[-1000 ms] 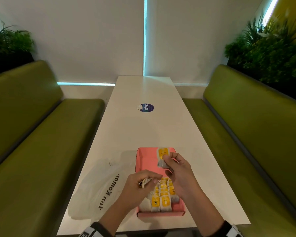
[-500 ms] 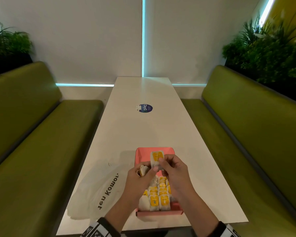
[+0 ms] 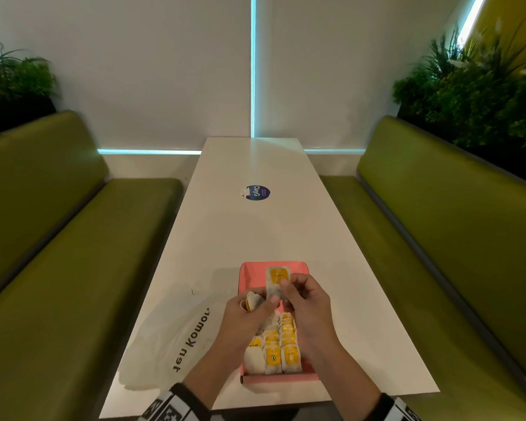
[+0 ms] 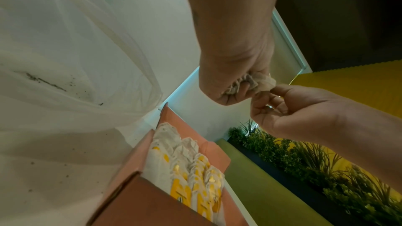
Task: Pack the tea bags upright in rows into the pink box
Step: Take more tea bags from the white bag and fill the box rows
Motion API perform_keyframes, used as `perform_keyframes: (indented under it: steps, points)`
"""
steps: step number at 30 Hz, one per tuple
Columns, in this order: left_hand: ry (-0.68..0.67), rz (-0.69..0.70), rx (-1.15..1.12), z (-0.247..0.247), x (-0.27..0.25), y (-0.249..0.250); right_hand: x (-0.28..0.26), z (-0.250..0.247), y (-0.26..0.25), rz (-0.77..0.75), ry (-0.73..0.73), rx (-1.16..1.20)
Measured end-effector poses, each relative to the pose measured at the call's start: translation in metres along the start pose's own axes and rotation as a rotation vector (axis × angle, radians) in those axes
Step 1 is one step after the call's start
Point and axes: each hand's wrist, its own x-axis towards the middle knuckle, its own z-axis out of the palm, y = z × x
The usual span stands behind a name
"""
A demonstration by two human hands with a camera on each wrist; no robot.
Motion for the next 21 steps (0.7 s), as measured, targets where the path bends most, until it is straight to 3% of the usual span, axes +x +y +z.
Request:
perform_keyframes:
  steps: [4,10,21]
  points:
    - [-0.047,-0.004,-0.028,0.006,0.000,-0.002,0.000,0.001,0.003,0.015,0.009,0.019]
    - [0.011,0.012,-0.014,0.001,0.004,0.000,0.002,-0.006,-0.001,0.005,0.029,0.020]
    - [-0.026,0.018,-0.029,0.011,0.005,-0.003,0.001,-0.003,0.001,0.015,0.041,0.053]
